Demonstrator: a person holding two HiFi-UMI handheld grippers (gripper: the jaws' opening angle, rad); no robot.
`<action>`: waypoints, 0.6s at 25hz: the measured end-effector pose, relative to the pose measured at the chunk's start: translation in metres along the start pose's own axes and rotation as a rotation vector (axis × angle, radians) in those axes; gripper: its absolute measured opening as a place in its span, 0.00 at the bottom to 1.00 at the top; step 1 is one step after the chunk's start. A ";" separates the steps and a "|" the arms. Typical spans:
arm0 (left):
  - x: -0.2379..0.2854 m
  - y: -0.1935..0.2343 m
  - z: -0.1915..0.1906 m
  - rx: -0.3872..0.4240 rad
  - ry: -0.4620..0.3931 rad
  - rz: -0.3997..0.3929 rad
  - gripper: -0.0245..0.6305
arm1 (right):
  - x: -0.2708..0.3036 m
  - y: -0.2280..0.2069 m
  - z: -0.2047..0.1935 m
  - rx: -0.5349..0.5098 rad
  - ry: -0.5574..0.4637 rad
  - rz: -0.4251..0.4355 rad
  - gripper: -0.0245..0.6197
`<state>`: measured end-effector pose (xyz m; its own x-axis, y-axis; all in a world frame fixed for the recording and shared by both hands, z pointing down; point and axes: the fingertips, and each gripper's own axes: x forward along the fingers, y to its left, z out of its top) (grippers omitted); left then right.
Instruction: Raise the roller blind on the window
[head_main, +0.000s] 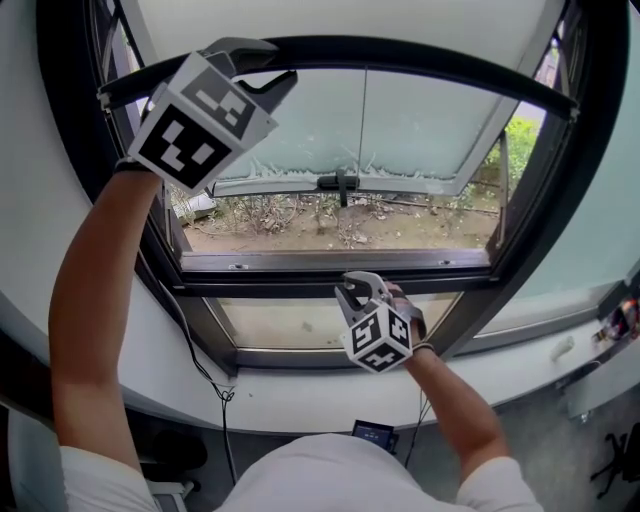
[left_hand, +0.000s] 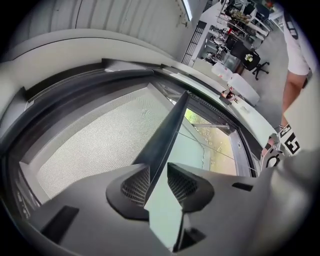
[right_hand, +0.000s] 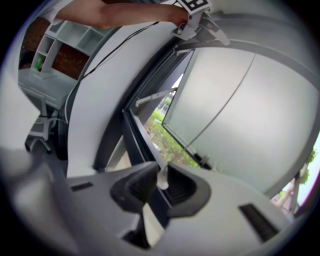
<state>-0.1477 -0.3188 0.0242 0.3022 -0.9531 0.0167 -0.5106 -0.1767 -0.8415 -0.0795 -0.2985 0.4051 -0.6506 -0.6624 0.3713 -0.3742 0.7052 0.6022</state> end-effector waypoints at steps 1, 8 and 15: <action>-0.001 0.002 0.002 -0.012 -0.016 0.010 0.20 | -0.001 0.000 0.002 0.005 -0.004 0.001 0.15; -0.006 0.009 0.009 -0.029 -0.073 0.067 0.20 | -0.010 -0.001 0.005 0.020 0.001 0.013 0.15; -0.017 0.009 0.017 -0.094 -0.179 0.123 0.20 | -0.016 -0.006 -0.001 0.067 0.008 -0.003 0.15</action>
<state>-0.1438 -0.2996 0.0075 0.3666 -0.9115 -0.1863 -0.6230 -0.0918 -0.7768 -0.0660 -0.2921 0.3962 -0.6446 -0.6660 0.3755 -0.4197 0.7187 0.5543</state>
